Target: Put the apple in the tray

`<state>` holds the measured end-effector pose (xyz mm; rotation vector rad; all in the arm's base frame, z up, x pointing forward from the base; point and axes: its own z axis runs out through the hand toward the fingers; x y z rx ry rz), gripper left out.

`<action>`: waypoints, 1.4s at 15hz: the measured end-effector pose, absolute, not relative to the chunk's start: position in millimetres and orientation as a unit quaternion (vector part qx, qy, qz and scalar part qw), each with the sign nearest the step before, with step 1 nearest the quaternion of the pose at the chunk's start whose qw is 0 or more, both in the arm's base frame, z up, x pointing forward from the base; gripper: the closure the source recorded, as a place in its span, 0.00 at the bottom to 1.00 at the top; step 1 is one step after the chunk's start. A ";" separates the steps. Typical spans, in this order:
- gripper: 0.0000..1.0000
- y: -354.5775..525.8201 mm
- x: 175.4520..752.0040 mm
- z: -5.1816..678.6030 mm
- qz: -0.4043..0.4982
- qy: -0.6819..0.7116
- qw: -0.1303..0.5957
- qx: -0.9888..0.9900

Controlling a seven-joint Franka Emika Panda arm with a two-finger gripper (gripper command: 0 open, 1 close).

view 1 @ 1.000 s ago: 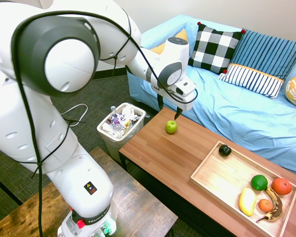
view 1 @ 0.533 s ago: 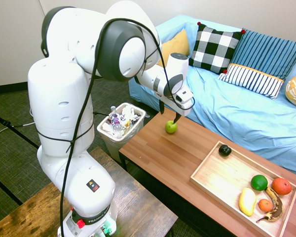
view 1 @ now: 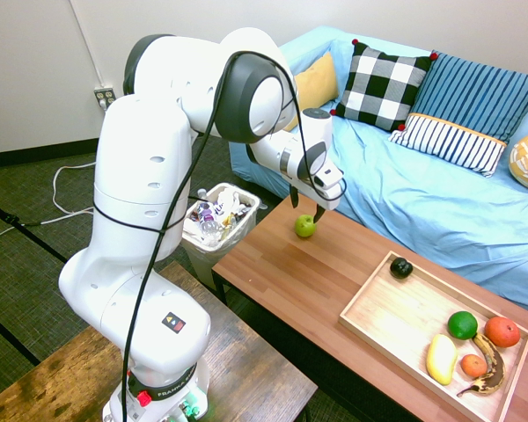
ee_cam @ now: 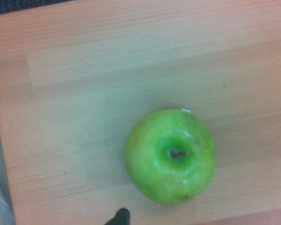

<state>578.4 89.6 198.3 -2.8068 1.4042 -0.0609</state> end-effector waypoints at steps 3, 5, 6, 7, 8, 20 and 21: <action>0.00 102.2 593.4 178.4 -0.020 0.449 -0.007 -0.893; 0.00 105.3 602.6 167.6 -0.019 0.451 -0.012 -0.892; 0.00 104.8 606.4 162.1 -0.017 0.452 -0.015 -0.892; 0.00 103.7 608.9 156.3 -0.015 0.454 -0.019 -0.891; 0.00 103.2 610.4 149.9 -0.013 0.455 -0.022 -0.890; 1.00 111.6 605.7 122.1 0.031 0.454 -0.040 -0.890; 1.00 112.9 606.8 121.0 0.033 0.453 -0.040 -0.890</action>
